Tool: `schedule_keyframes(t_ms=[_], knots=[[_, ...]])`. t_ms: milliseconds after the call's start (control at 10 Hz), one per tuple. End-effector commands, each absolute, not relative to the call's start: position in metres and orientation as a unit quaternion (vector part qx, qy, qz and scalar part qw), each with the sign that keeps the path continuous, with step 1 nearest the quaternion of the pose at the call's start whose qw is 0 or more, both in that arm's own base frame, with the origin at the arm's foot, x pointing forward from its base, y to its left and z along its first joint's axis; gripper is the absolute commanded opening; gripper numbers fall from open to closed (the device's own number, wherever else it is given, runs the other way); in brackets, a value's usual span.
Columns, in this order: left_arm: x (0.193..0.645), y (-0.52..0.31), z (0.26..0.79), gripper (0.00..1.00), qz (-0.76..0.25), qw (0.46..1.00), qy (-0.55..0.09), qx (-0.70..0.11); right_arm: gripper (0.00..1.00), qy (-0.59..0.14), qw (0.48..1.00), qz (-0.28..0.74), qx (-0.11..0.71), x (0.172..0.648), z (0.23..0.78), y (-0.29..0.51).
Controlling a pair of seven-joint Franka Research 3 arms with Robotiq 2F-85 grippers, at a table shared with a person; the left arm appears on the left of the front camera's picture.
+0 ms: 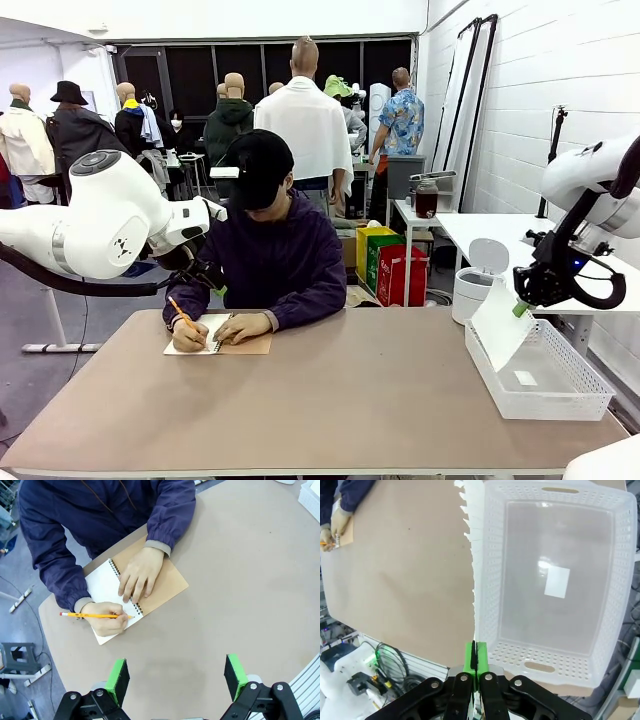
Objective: Sort the paper based on its condition.
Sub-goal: If a person hands you a paper, place it in the Organizing basket , and if it's crumpled, put it in the Trash can.
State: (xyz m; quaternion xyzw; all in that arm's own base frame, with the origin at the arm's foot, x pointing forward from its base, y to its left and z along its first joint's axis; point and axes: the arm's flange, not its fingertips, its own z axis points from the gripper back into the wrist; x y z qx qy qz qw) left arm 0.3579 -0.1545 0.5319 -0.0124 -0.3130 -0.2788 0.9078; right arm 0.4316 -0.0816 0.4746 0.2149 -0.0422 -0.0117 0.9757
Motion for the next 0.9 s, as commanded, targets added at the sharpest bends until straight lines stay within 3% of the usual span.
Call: schedule_keyframes(t_ms=[0,800], knots=[[0.359,-0.154,0.531,1.00,-0.280,0.906,-0.317,-0.010,0.00,-0.036,0.978,0.011,0.204,0.449,0.466,-0.093],[0.359,-0.154,0.531,1.00,-0.280,0.906,-0.317,-0.010,0.00,0.008,0.971,0.001,0.240,0.471,0.409,-0.094]])
